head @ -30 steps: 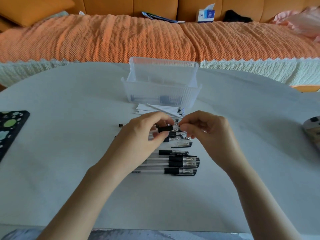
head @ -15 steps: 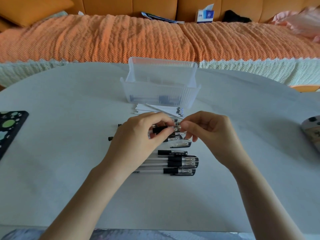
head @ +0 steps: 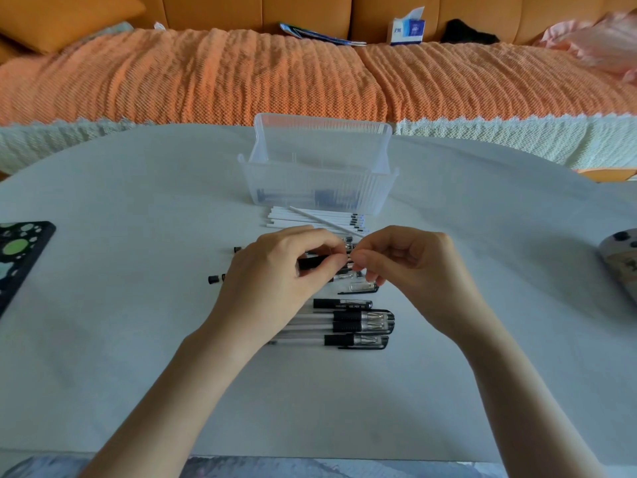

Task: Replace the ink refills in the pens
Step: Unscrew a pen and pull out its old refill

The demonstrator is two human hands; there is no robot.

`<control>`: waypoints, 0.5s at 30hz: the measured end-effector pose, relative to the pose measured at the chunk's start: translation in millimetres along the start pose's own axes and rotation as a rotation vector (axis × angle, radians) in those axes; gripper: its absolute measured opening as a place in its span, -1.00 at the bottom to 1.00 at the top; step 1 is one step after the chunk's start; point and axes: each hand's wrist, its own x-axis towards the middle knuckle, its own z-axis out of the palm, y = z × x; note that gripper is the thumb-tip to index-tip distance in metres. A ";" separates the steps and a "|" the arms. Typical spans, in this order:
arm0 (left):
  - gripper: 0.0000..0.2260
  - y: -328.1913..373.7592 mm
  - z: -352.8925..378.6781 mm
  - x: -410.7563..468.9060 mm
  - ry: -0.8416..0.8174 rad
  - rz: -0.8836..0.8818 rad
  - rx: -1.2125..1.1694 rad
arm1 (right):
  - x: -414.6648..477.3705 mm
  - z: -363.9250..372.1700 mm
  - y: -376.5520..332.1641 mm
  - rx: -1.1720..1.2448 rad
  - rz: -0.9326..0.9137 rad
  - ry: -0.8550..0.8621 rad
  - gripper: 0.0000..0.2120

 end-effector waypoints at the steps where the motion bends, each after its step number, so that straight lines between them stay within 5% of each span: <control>1: -0.88 0.0 -0.4 0.1 -0.002 0.007 0.017 | 0.1 -0.1 0.0 0.001 0.007 -0.007 -0.90; 15: -0.89 0.3 2.3 1.3 -0.058 -0.110 -0.008 | 0.0 1.2 0.5 -0.238 -0.115 0.064 -0.84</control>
